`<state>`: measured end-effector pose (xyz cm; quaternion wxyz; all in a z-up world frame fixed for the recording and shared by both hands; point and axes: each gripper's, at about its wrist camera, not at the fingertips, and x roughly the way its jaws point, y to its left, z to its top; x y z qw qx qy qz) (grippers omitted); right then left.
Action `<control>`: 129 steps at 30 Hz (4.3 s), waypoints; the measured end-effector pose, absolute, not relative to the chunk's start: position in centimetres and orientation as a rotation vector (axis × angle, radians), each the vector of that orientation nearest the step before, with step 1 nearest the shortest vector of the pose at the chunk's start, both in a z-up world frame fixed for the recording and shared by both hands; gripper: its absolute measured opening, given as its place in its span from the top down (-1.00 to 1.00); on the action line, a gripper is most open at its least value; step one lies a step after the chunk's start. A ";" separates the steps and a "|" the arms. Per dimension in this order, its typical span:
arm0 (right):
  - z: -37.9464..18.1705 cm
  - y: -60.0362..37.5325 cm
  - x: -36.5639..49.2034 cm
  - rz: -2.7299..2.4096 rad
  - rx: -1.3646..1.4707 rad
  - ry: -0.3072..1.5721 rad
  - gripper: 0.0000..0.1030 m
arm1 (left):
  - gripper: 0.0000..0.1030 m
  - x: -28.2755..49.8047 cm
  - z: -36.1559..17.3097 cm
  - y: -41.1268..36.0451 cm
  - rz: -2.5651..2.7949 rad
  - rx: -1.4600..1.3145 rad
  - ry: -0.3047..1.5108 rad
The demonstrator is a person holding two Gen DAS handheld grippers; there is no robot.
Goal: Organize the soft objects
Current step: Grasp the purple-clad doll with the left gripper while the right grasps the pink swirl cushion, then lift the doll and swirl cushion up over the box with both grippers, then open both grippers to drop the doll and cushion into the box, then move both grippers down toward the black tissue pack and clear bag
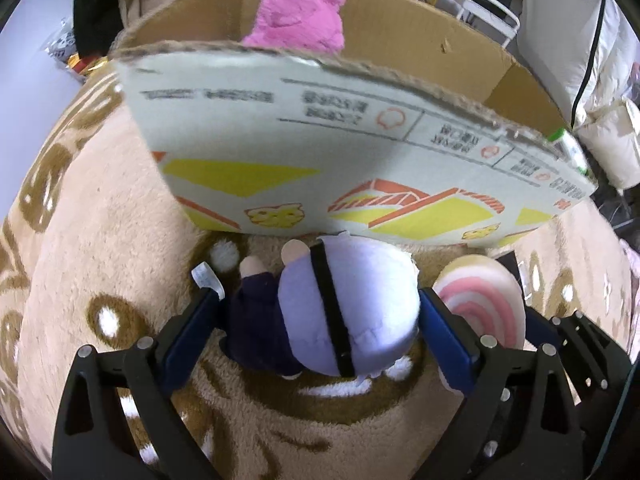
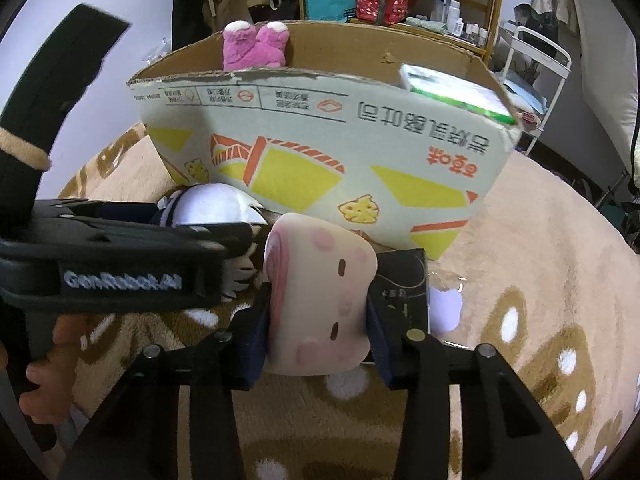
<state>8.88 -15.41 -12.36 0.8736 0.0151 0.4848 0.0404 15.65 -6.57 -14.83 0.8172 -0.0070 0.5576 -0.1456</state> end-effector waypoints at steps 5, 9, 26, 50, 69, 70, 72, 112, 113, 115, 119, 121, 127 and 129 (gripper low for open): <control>-11.4 -16.5 8.5 0.059 0.076 0.994 0.15 | -0.73 14.6 -13.8 -4.8 -0.268 -0.005 1.148; -10.5 -17.2 8.2 0.046 0.109 0.973 0.15 | -0.66 13.9 -13.7 -4.8 -0.283 0.027 1.152; -8.3 -18.6 7.0 0.012 0.184 0.921 0.15 | -0.51 11.9 -12.2 -6.3 -0.283 0.108 1.126; -7.2 -18.5 7.0 0.035 0.202 0.878 0.15 | -0.13 12.0 -10.8 -4.4 -0.286 0.040 1.094; -3.7 -19.4 5.6 0.029 0.222 0.718 0.15 | -0.06 8.1 -3.4 -2.5 -0.217 0.026 0.766; -3.2 -19.5 5.4 0.029 0.224 0.696 0.15 | -0.06 7.7 -2.8 -2.4 -0.219 0.024 0.735; -2.4 -19.6 5.3 0.029 0.220 0.667 0.15 | -0.06 7.1 -1.5 -2.2 -0.219 0.020 0.671; -3.1 -21.3 13.6 0.118 0.192 0.550 0.00 | -0.12 16.2 -3.1 -8.3 -0.283 0.185 0.548; -3.1 -21.3 13.5 0.119 0.194 0.551 -0.01 | -0.12 16.2 -3.0 -8.3 -0.283 0.187 0.547; -3.0 -21.5 13.5 0.119 0.195 0.554 -0.05 | -0.13 16.2 -3.0 -8.3 -0.278 0.186 0.551; -2.8 -21.5 13.4 0.131 0.205 0.550 -0.14 | -0.50 16.2 -2.9 -7.8 -0.263 0.173 0.561; -2.5 -21.5 13.1 0.129 0.197 0.539 -0.26 | -0.68 16.3 -2.9 -7.5 -0.254 0.174 0.577; -1.6 -21.8 12.3 0.113 0.199 0.508 -0.73 | -0.82 16.0 -3.1 -6.5 -0.218 0.170 0.593; -1.4 -22.0 12.0 0.108 0.203 0.504 -0.82 | -0.89 15.9 -3.0 -6.3 -0.212 0.167 0.590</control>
